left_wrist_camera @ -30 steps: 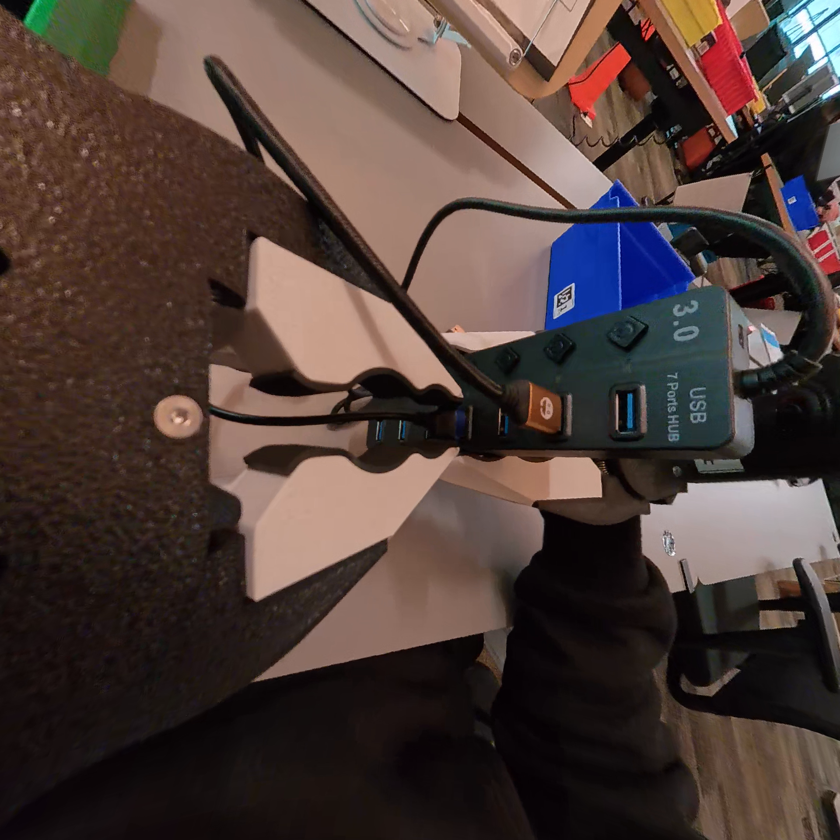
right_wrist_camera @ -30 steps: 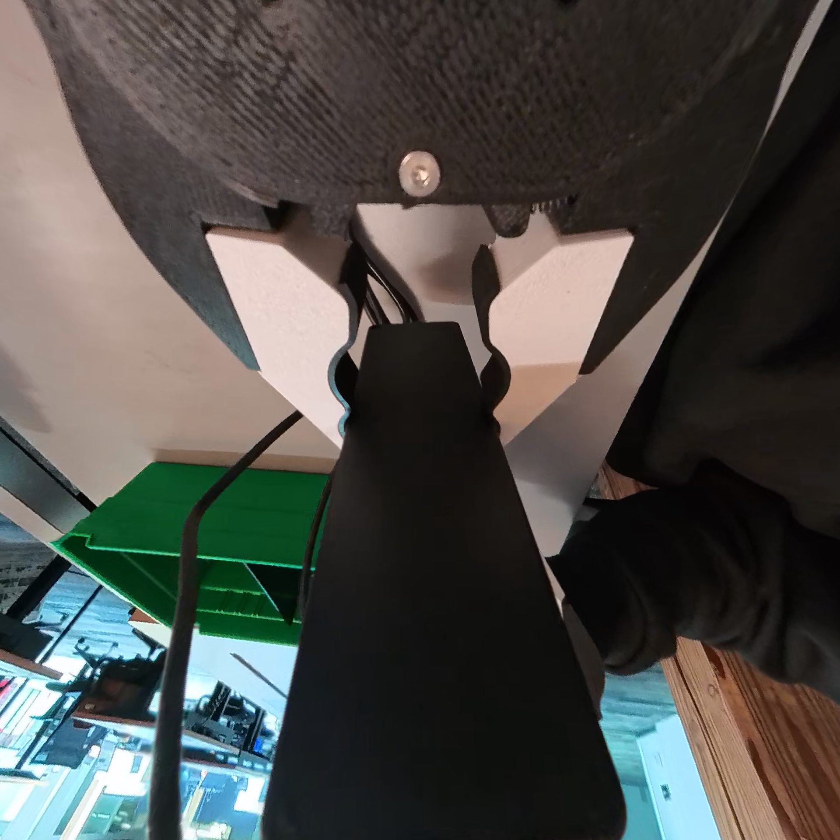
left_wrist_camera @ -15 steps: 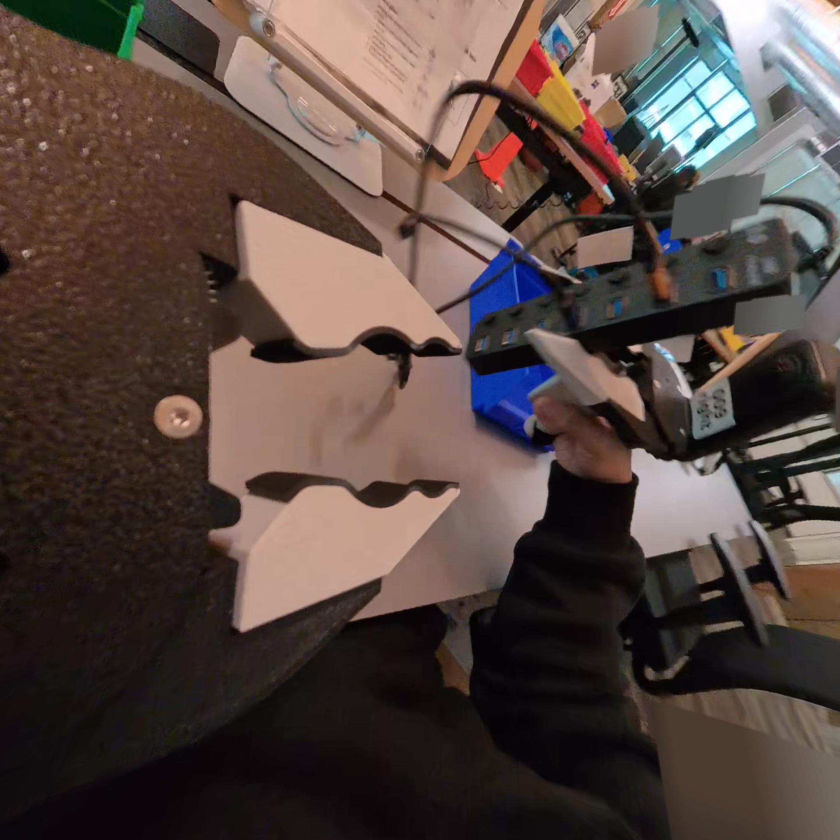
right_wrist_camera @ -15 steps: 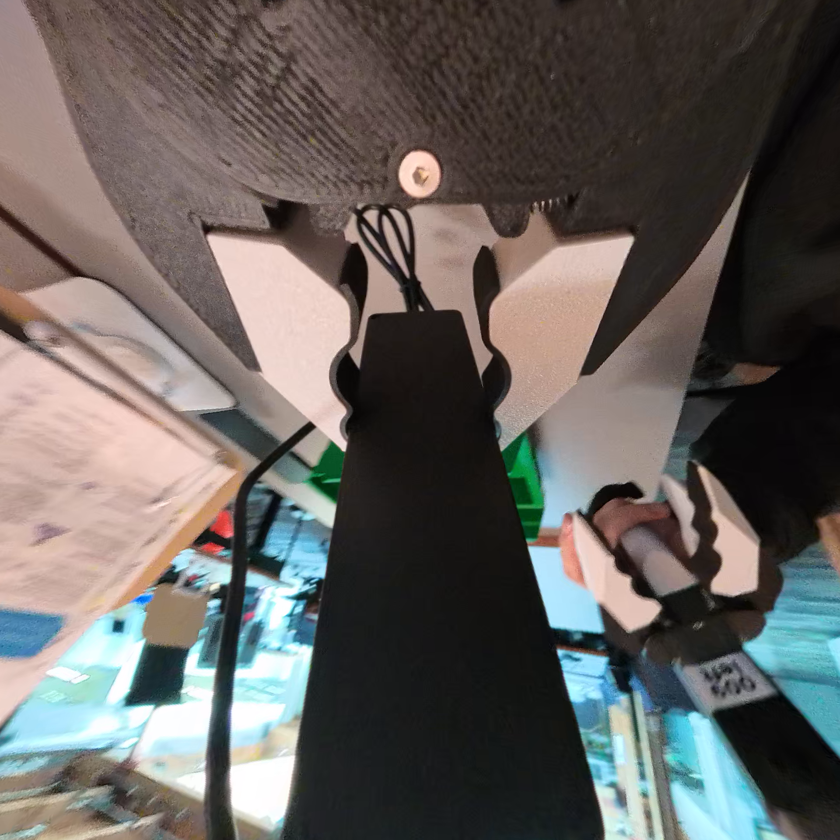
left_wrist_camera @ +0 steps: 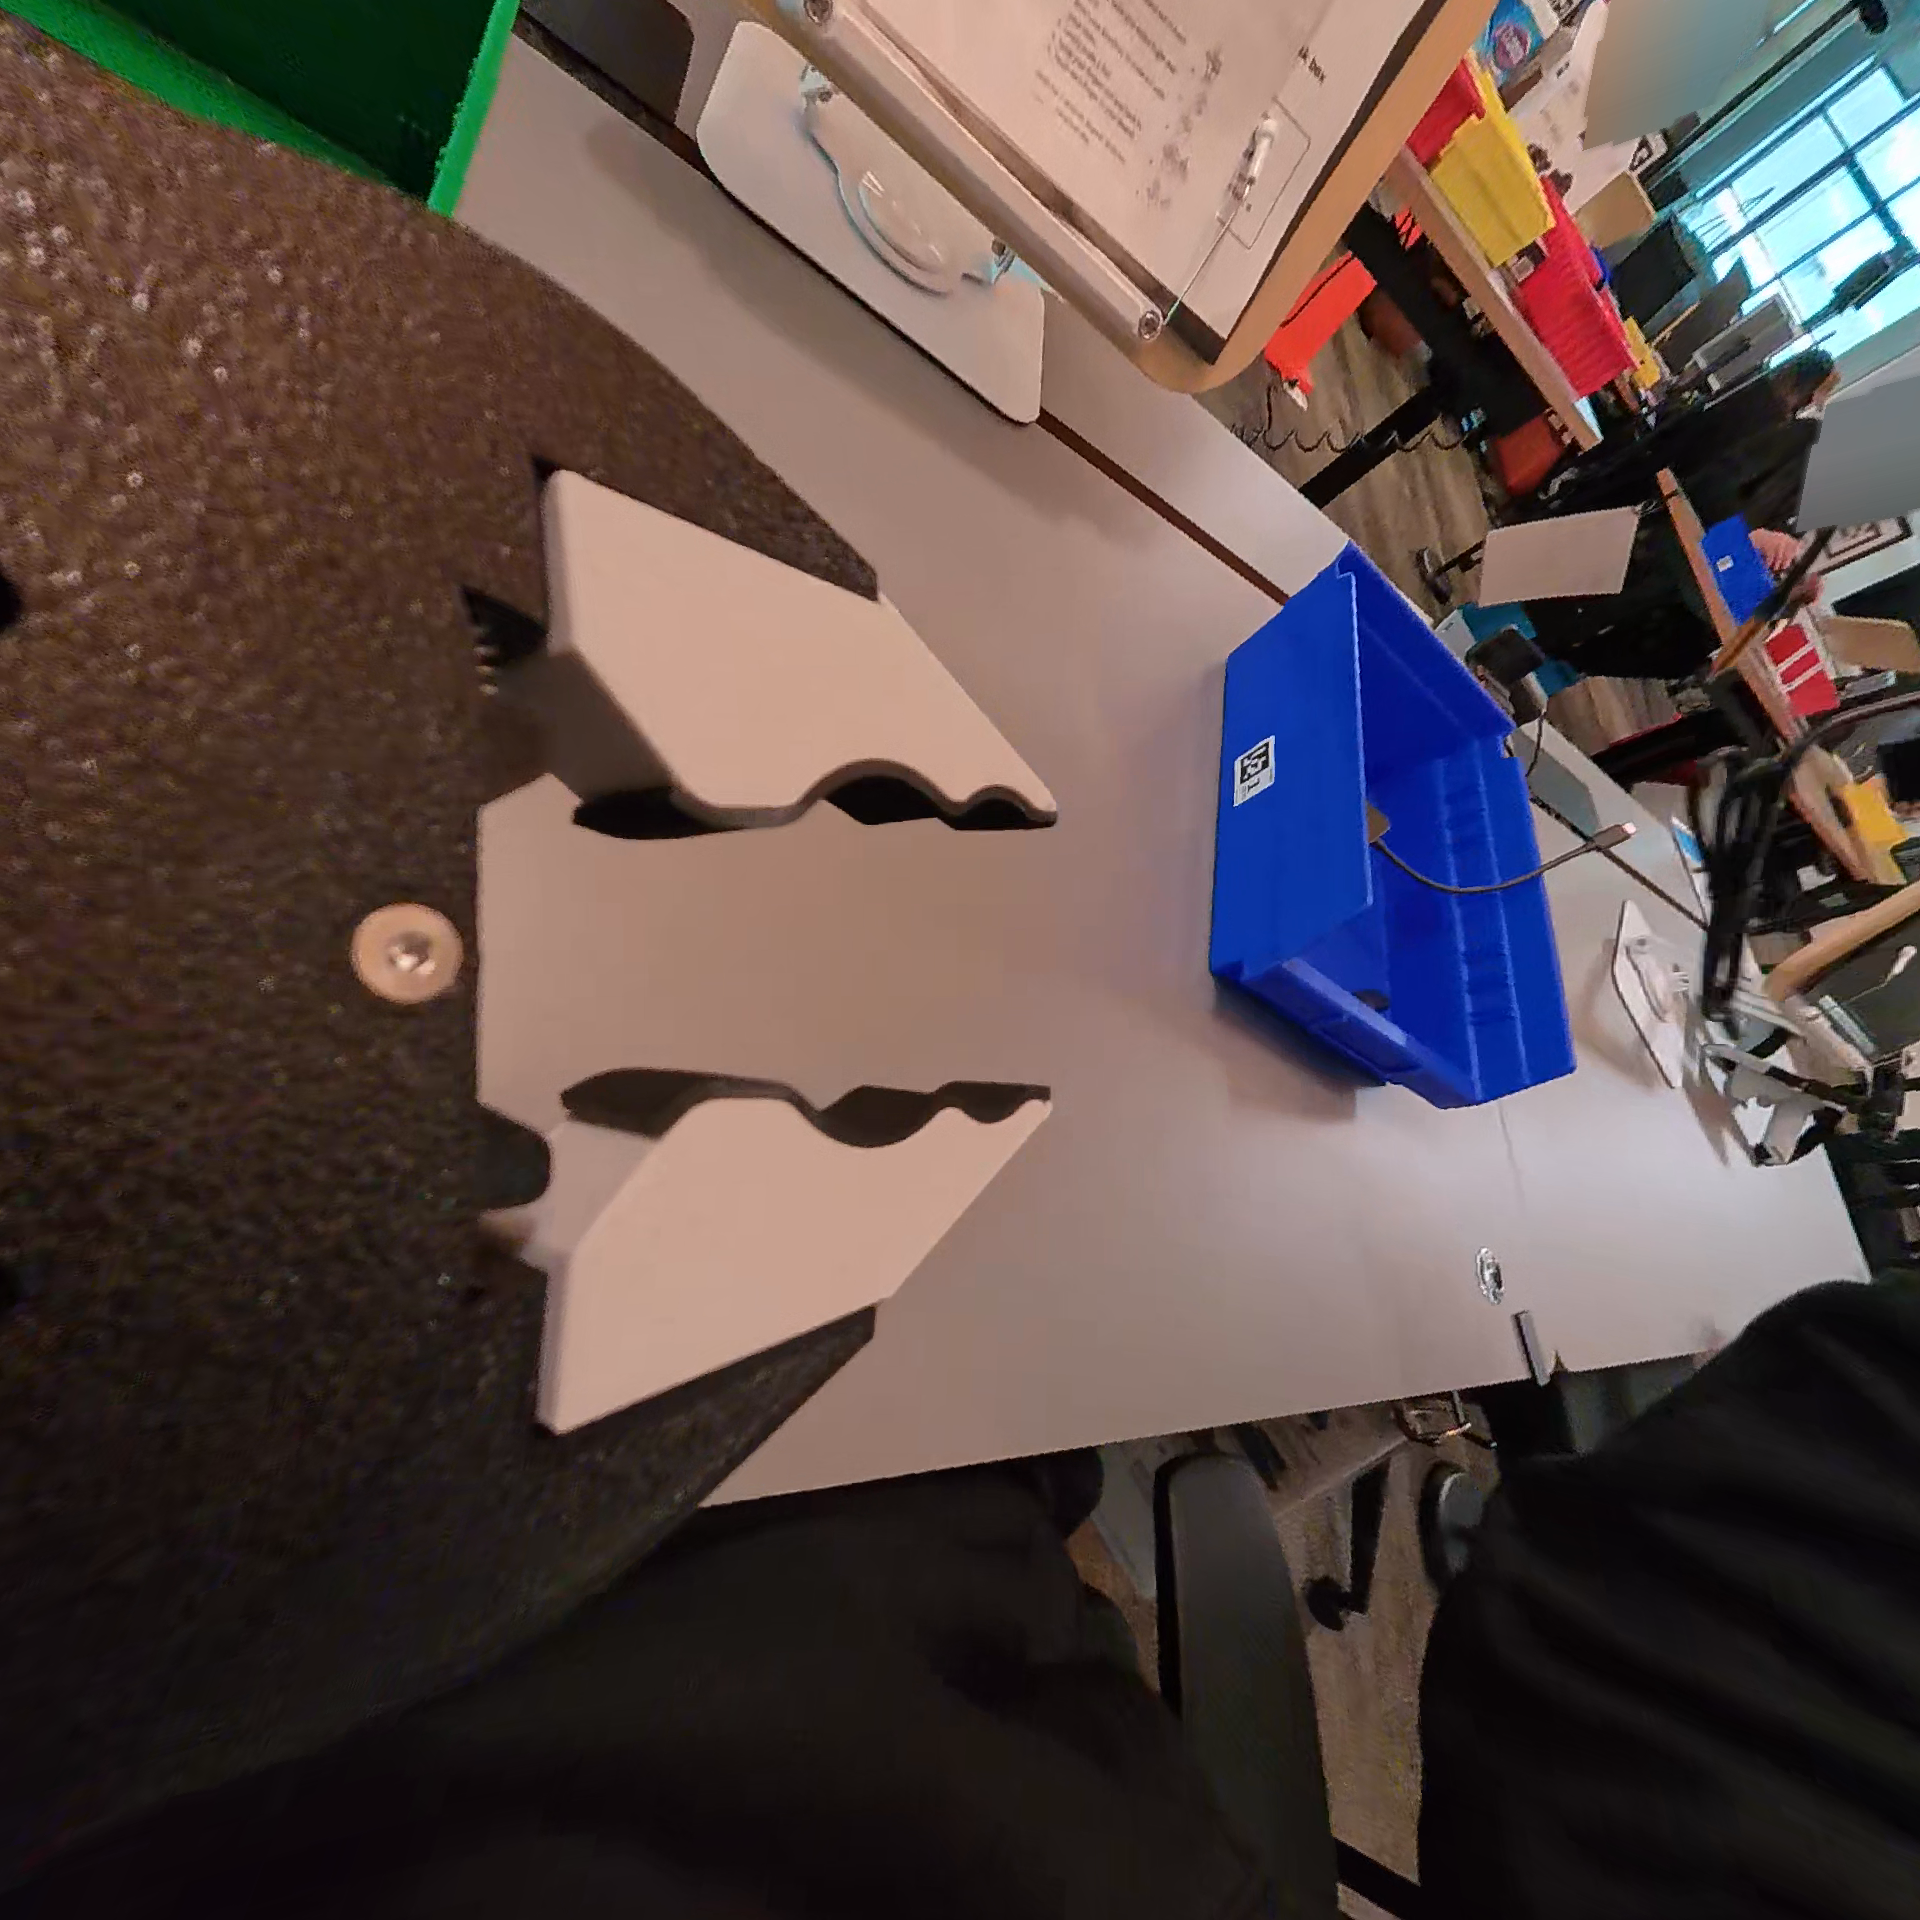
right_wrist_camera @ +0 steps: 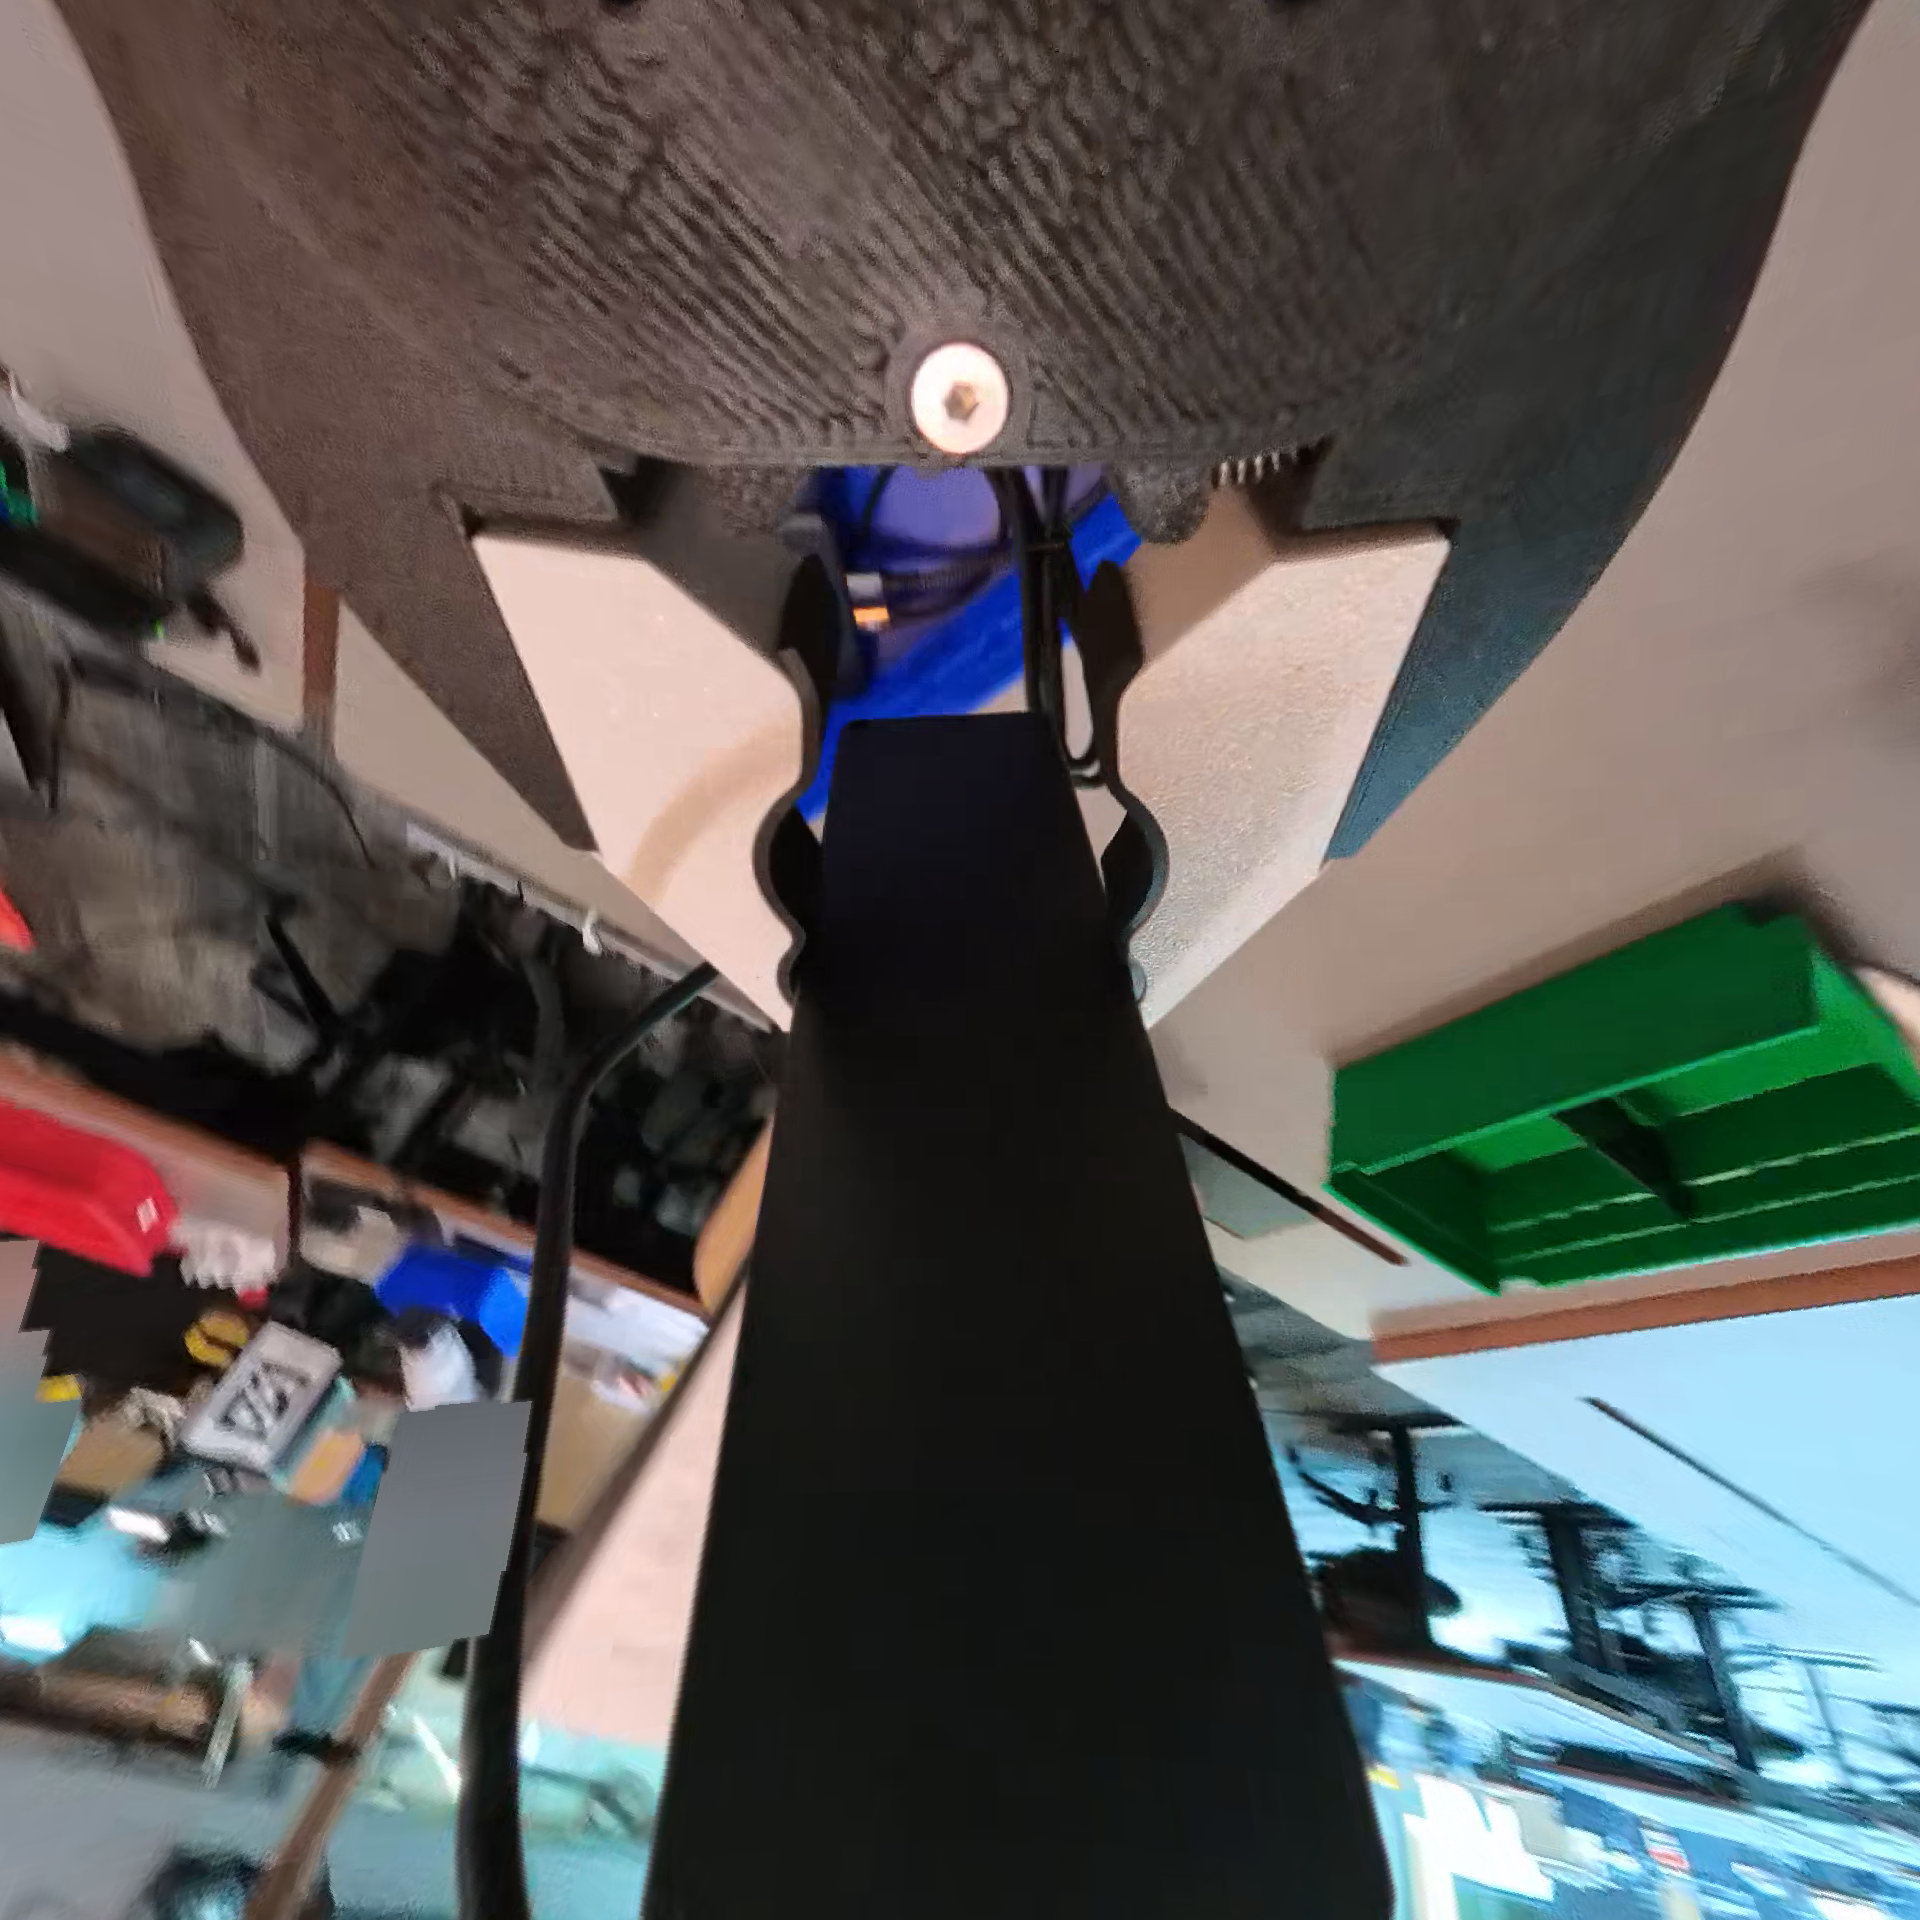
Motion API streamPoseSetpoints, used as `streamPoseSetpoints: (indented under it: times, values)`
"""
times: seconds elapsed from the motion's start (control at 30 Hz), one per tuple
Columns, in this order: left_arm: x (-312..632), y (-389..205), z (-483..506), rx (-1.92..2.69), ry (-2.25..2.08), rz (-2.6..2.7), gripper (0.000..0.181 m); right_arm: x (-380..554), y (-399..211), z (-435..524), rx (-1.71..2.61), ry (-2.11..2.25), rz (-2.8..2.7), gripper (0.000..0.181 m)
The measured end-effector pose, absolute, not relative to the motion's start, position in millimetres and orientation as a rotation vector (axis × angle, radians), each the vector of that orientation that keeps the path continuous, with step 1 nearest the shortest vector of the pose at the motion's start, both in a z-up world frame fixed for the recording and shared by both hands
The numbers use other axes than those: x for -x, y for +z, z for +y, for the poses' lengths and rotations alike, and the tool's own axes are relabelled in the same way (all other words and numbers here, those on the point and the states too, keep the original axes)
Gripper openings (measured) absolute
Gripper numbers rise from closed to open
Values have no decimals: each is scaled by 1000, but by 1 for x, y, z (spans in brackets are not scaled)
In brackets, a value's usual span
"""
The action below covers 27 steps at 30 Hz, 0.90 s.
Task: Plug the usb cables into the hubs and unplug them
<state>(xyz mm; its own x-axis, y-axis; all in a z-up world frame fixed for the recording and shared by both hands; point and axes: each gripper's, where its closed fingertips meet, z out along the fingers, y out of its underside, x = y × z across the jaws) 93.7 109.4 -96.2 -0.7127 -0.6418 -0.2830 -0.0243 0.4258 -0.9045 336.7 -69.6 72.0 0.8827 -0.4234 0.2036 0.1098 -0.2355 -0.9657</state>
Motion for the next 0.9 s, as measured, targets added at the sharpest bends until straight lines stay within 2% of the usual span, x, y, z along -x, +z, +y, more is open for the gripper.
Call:
streamPoseSetpoints:
  times: [0.3,0.5,0.6,0.7,0.77,0.9]
  values:
    - [-96,-107,109,581,-1293,2110,46,-399,-56,-107,1718,-197,724,53]
    - [-99,-117,112,598,-1254,2145,46,-400,-145,-104,1934,30,874,53]
    - [-101,-112,119,631,-1255,2105,46,-413,-180,-115,2047,-29,989,54]
    - [-104,-99,135,715,-1272,2013,46,-429,-177,-129,2031,-271,1042,62]
    - [-106,-89,152,802,-1277,1931,46,-425,-158,-132,1983,-386,1015,82]
    - [-111,-71,210,1038,-1231,1684,47,-374,-116,-106,1869,-452,810,96]
